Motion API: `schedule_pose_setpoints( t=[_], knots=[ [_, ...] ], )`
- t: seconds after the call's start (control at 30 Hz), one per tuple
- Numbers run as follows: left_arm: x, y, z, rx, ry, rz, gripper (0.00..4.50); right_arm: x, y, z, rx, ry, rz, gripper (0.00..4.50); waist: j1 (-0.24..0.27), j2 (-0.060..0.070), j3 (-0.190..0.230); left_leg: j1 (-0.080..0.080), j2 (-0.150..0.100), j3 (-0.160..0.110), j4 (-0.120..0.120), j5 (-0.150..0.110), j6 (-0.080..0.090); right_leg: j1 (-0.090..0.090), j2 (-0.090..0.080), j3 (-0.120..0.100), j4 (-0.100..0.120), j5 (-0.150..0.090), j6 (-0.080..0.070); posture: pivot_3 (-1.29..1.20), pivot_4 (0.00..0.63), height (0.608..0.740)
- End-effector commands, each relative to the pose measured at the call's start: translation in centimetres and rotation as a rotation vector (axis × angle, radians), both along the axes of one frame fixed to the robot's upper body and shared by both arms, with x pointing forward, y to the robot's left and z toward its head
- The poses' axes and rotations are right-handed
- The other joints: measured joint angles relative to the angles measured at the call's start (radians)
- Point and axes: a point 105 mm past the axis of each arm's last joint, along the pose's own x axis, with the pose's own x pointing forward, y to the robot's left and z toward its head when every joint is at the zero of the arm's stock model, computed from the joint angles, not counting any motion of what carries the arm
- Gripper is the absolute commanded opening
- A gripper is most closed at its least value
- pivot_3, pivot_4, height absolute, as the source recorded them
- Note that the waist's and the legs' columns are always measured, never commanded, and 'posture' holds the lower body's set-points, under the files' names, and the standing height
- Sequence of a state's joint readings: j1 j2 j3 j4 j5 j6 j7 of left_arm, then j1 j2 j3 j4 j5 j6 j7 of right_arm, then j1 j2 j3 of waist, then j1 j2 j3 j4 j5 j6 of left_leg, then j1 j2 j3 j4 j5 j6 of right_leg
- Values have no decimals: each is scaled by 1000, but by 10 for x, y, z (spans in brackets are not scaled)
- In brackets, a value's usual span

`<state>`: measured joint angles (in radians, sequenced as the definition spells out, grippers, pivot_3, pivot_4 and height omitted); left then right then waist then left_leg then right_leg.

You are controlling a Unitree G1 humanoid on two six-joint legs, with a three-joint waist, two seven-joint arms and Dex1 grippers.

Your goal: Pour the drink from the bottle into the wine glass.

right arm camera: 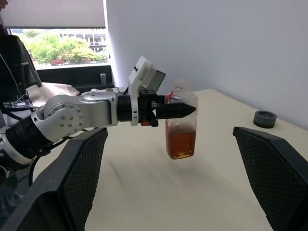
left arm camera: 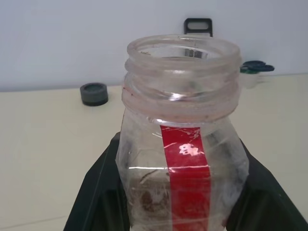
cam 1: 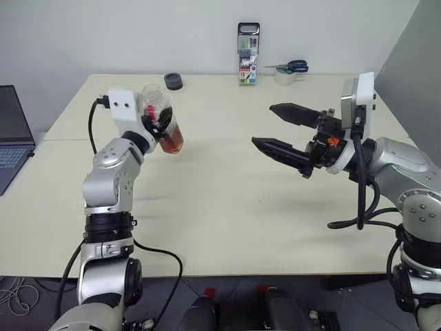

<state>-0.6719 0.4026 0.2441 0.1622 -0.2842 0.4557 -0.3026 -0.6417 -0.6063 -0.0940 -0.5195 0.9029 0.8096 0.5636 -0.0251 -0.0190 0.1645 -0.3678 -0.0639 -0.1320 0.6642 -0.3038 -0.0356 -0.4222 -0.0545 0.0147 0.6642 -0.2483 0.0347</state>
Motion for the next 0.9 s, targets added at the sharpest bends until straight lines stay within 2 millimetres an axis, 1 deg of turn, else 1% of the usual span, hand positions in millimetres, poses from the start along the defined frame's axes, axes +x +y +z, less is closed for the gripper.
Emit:
schedule_pose_setpoints(
  t=[0.03,0.2,0.6,0.77,0.9],
  knots=[
    [-4,19,17,22,-83,60,1899,-4,2,5,13,-37,13,4453,0,0,0,0,0,0,0,0,0,0,0,0,0,0,0,0,150,740],
    [-1,31,12,23,-83,87,1899,-2,2,3,9,-32,8,4453,-1,0,0,0,0,0,0,0,0,0,0,0,0,0,0,0,150,740],
    [6,41,-5,8,-57,94,1899,0,6,3,3,-36,-15,4453,-1,0,0,0,0,0,0,0,0,0,0,0,0,0,0,0,150,740],
    [8,43,-8,-13,-61,79,1899,1,5,4,3,-36,-26,4453,-1,0,0,0,0,0,0,0,0,0,0,0,0,0,0,0,150,740],
    [11,47,-17,33,-39,96,1899,3,3,3,4,-33,-36,4453,-2,0,0,0,0,0,0,0,0,0,0,0,0,0,0,0,150,740]
  ],
)
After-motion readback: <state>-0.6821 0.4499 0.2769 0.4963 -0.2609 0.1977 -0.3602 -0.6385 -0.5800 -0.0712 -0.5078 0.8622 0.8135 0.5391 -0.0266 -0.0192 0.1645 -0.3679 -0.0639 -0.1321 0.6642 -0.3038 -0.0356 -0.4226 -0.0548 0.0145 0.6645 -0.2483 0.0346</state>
